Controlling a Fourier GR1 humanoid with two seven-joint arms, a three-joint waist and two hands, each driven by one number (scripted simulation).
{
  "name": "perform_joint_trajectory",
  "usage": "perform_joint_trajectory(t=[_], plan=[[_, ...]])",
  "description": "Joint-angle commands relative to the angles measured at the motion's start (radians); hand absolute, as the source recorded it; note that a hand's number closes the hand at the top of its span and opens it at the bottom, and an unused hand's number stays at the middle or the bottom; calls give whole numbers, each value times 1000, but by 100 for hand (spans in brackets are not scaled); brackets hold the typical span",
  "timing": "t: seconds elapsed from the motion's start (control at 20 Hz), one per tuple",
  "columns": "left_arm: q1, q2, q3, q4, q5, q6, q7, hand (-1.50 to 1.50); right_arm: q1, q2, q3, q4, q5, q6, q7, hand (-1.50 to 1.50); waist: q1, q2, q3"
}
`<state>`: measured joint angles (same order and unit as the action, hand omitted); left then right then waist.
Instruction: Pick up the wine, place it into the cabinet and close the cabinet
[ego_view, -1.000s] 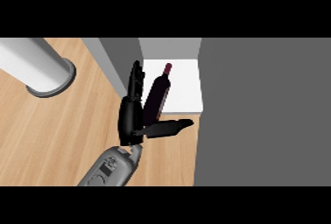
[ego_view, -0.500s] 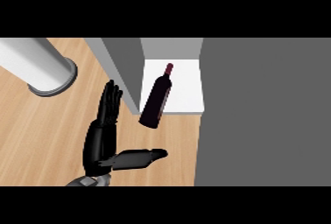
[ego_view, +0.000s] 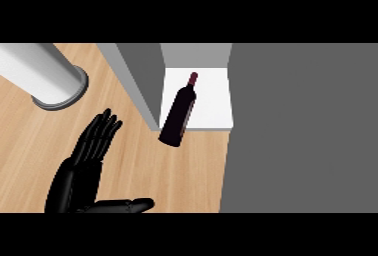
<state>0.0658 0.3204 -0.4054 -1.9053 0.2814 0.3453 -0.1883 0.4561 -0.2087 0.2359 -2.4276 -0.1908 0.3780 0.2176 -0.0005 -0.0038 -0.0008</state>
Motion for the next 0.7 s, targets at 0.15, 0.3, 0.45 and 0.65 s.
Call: perform_joint_trajectory(t=[0.15, 0.3, 0.45, 0.65], plan=[[127, 80, 78, 28, 103, -195, -138, 150, 57, -107, -20, -199, -13, 72, 61, 150, -6, 0, -1], [154, 108, 128, -35, 133, -245, -104, 150, 75, -84, -63, -124, -66, 85, -10, 150, -3, 1, 1], [188, 134, 188, -57, 179, -276, -101, 150, 69, -86, 1, -170, -71, 86, 25, 150, 1, 1, 0], [173, 183, 278, -42, 236, -338, -81, 150, 49, -51, 102, -136, -105, 72, 53, 150, 4, 3, 0]])
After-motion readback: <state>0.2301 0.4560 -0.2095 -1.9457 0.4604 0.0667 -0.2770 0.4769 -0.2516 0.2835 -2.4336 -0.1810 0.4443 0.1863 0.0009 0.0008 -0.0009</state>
